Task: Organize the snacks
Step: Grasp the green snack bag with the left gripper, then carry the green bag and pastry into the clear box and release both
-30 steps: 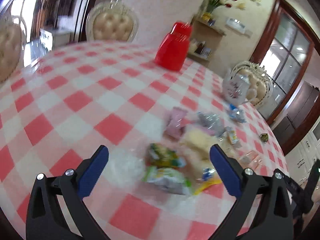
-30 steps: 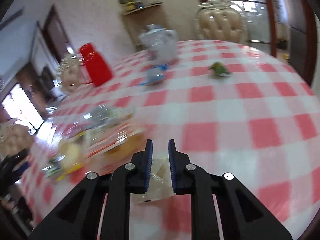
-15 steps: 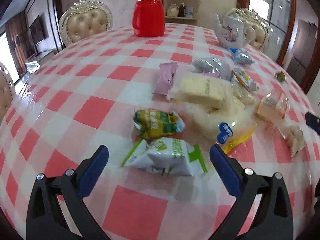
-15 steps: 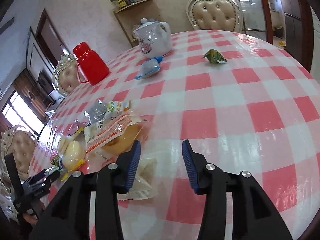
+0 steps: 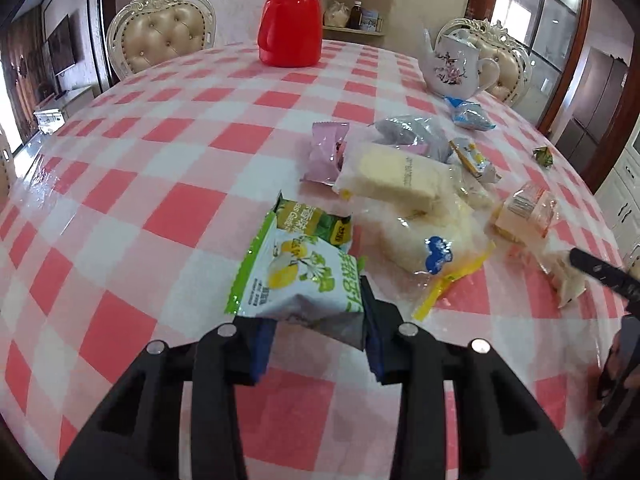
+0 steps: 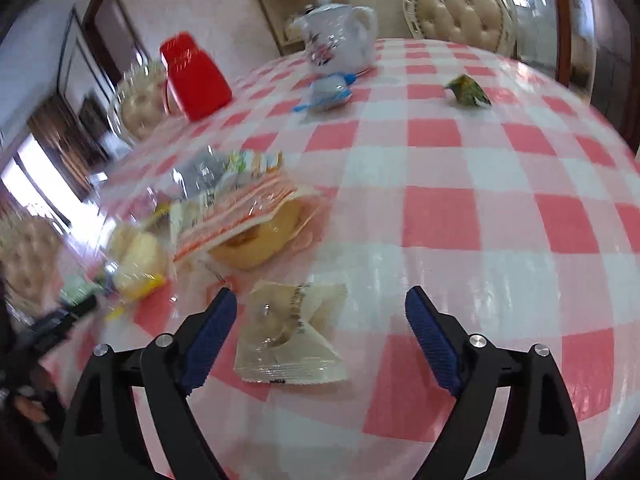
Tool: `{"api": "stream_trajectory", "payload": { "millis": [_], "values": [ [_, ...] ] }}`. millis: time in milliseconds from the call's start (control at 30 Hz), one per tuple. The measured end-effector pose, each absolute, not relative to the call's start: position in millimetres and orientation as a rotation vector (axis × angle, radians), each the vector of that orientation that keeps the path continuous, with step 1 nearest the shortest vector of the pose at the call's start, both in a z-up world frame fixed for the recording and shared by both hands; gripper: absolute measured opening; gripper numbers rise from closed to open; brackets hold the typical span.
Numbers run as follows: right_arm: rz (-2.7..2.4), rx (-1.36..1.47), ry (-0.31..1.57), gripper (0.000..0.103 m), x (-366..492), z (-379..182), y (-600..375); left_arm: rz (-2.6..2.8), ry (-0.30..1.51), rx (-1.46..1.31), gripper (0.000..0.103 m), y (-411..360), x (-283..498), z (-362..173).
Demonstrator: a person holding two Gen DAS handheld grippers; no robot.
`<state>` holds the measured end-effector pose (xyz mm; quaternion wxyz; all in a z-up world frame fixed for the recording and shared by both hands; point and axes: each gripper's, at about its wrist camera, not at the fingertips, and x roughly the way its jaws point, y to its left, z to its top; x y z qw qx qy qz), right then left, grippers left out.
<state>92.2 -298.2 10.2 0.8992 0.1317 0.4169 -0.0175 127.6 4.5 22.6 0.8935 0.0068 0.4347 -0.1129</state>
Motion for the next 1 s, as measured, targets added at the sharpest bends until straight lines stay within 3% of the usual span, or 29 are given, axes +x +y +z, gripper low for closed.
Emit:
{"api": "stream_trajectory", "payload": {
  "millis": [167,233,467,567,600,1000],
  "values": [
    [-0.090,0.113,0.935,0.079,107.6,-0.2,-270.8,-0.250,0.897,0.031,0.038,-2.4,124.9,23.3],
    [-0.083,0.044,0.928,0.054,104.9,0.2,-260.7,-0.260,0.887,0.031,0.039,-2.8,123.5,25.9],
    [0.003,0.007,0.851,0.050,76.3,16.6,-244.2,-0.280,0.853,0.020,0.039,-3.8,119.4,34.7],
    [0.103,0.115,0.770,0.042,57.6,33.5,-240.6,-0.290,0.836,0.018,0.039,-5.3,117.2,38.1],
    [0.122,0.131,0.759,0.036,53.6,35.1,-237.5,-0.292,0.832,0.016,0.039,-5.6,116.0,38.8],
    [0.197,0.181,0.734,0.034,31.3,34.9,-211.2,-0.289,0.775,-0.034,0.039,0.9,76.1,37.5]
  ]
}}
